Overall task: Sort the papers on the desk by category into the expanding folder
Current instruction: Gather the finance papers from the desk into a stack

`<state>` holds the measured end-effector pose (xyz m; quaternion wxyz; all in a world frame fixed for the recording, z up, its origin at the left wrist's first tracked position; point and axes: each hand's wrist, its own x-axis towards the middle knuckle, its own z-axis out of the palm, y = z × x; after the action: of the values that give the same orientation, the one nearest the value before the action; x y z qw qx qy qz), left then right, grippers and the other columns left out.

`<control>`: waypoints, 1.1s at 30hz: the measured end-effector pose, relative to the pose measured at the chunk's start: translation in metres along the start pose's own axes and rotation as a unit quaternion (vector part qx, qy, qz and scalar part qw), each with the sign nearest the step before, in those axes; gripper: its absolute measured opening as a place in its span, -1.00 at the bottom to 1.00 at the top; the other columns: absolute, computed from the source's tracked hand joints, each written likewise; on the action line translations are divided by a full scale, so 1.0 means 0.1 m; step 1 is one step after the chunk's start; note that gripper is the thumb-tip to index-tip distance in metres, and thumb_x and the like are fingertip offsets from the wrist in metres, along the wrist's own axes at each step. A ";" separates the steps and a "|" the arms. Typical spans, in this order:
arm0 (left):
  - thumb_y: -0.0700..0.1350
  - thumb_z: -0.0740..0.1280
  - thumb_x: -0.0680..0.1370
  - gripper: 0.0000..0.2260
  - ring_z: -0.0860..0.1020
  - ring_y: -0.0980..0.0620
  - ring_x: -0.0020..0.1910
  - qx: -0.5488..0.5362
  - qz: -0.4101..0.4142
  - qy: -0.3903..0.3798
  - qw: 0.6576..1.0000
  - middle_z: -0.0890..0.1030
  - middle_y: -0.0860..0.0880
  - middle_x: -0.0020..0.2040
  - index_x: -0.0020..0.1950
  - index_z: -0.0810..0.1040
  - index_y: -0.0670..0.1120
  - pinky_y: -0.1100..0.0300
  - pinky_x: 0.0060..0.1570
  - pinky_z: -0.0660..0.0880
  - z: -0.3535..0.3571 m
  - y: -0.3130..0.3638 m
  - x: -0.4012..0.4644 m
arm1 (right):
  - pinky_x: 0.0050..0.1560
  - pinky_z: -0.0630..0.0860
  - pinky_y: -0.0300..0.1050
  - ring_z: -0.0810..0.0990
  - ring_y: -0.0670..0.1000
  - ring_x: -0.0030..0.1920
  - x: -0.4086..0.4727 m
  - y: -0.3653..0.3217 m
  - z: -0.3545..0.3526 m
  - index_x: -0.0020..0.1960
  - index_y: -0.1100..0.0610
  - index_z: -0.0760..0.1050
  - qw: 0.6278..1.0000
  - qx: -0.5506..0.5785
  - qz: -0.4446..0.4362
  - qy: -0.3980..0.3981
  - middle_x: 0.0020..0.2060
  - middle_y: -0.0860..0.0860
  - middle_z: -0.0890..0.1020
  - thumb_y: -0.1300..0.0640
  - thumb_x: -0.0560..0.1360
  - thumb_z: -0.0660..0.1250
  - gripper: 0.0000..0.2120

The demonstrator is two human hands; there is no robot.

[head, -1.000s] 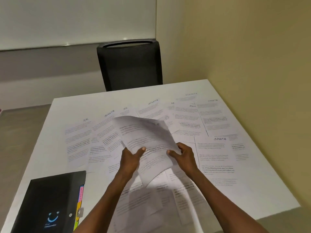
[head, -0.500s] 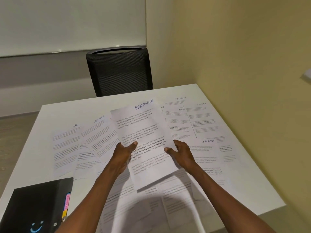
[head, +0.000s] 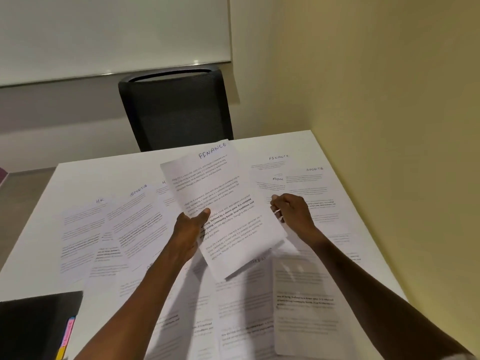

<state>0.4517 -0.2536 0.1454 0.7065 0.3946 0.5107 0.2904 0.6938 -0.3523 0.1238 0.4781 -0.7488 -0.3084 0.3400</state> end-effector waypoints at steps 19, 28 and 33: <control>-0.26 0.35 0.59 -0.82 0.68 -0.15 0.04 0.020 0.009 0.101 0.995 0.70 -0.11 0.08 0.16 0.58 -0.08 -0.11 0.09 0.59 0.54 0.05 1.09 | 0.24 0.40 0.03 0.43 0.27 0.28 3.25 0.68 -0.17 0.31 0.37 0.35 0.934 -0.355 0.038 0.029 0.24 0.30 0.46 -0.03 0.53 0.35 -0.45; -0.26 0.36 0.57 -0.77 0.68 -0.14 0.04 0.019 0.002 0.098 0.995 0.71 -0.10 0.08 0.22 0.56 -0.10 -0.12 0.09 0.58 0.63 -0.01 1.28 | 0.22 0.42 0.10 0.39 0.21 0.27 3.49 0.73 0.07 0.26 0.28 0.41 0.887 -0.452 0.077 0.059 0.24 0.22 0.43 -0.13 0.42 0.47 -0.37; -0.26 0.36 0.57 -0.81 0.69 -0.10 0.00 0.042 0.006 0.106 0.993 0.73 -0.03 0.01 0.14 0.58 -0.05 -0.05 0.02 0.59 0.56 -0.01 1.23 | 0.12 0.49 0.01 0.56 0.23 0.17 3.51 0.67 0.07 0.21 0.29 0.49 0.935 -0.345 0.065 0.046 0.16 0.22 0.59 0.12 0.45 0.48 -0.58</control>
<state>0.5434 -0.1687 0.0928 0.6294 0.3937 0.5922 0.3133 0.9001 -0.0961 -0.0162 0.1808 -0.9009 -0.3352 0.2080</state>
